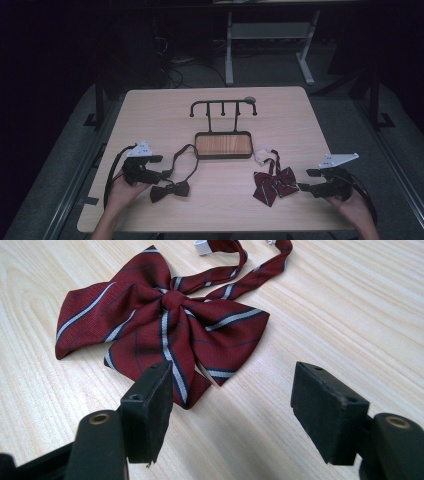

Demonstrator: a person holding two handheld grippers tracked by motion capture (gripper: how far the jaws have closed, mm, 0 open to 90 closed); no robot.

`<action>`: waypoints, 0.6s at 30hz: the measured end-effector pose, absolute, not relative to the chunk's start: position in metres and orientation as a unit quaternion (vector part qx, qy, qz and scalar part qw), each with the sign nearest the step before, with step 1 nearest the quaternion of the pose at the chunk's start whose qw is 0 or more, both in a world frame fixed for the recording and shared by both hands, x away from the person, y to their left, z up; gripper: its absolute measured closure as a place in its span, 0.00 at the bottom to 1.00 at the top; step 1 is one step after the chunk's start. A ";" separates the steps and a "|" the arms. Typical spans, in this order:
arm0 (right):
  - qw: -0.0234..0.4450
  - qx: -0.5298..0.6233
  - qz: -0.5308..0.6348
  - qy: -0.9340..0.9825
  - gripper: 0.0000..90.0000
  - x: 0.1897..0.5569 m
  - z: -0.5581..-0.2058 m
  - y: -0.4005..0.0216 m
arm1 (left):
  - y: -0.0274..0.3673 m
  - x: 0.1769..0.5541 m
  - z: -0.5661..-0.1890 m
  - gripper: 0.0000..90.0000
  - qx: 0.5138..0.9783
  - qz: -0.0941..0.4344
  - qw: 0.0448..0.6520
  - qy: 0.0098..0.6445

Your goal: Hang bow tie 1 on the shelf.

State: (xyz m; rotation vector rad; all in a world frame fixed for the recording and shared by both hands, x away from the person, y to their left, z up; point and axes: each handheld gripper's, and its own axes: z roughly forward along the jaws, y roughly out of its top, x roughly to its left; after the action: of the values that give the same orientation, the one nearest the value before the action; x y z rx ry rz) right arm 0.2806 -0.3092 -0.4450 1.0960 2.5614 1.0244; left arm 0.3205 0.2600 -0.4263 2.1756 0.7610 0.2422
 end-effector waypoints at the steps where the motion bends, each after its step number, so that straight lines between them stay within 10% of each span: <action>1: 0.087 0.364 0.341 0.862 0.37 0.281 -0.444 -0.309 | 0.260 0.320 -0.426 0.31 0.860 0.095 0.401 0.300; 18: 0.081 0.318 0.319 0.889 0.36 0.289 -0.414 -0.286 | 0.261 0.319 -0.424 0.30 0.861 0.099 0.405 0.293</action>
State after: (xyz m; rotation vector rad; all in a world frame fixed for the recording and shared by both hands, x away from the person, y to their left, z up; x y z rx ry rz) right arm 0.2891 -0.2860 -0.4142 0.9501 2.6580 0.9527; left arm 0.3188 0.2606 -0.4235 2.1723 0.7402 0.2496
